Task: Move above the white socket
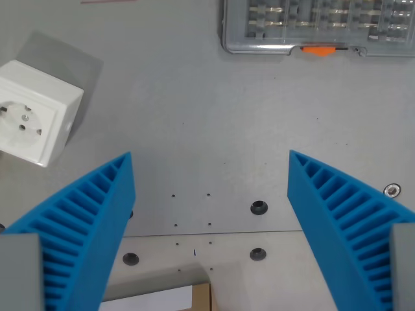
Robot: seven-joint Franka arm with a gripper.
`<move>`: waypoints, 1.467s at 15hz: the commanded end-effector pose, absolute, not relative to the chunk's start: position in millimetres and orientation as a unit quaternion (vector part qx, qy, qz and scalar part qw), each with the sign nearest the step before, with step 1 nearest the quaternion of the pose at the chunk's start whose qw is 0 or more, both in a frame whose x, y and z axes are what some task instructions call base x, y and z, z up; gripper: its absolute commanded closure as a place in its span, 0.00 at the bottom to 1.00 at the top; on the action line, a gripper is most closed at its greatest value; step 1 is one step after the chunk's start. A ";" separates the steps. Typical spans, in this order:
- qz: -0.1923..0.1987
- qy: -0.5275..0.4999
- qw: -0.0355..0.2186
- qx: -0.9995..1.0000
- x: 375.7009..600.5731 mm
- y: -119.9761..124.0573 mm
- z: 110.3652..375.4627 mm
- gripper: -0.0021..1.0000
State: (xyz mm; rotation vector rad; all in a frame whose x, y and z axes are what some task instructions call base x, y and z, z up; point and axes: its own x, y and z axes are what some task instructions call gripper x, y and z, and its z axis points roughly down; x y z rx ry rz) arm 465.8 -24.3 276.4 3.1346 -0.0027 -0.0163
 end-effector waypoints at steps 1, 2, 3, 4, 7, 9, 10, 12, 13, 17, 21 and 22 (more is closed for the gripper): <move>-0.003 -0.001 0.004 1.000 465.9 -24.3 277.9 0.00; -0.003 0.000 0.004 1.000 465.9 -24.3 277.9 0.00; -0.003 0.001 0.004 1.000 465.9 -24.3 277.9 0.00; -0.003 0.003 0.004 1.000 465.9 -24.1 277.8 0.00; -0.003 0.018 0.004 1.000 465.8 -23.1 277.1 0.00; -0.002 0.035 0.004 0.999 465.6 -21.6 275.9 0.00; -0.001 0.044 0.004 0.999 465.4 -20.6 275.1 0.00; 0.001 0.059 0.004 0.998 465.0 -18.5 273.4 0.00; 0.003 0.068 0.004 0.998 464.7 -17.2 272.3 0.00; 0.013 0.119 0.004 0.993 462.9 -9.5 266.1 0.00; 0.027 0.179 0.004 0.983 459.6 1.3 256.6 0.00; 0.031 0.194 0.004 0.981 458.5 4.5 253.8 0.00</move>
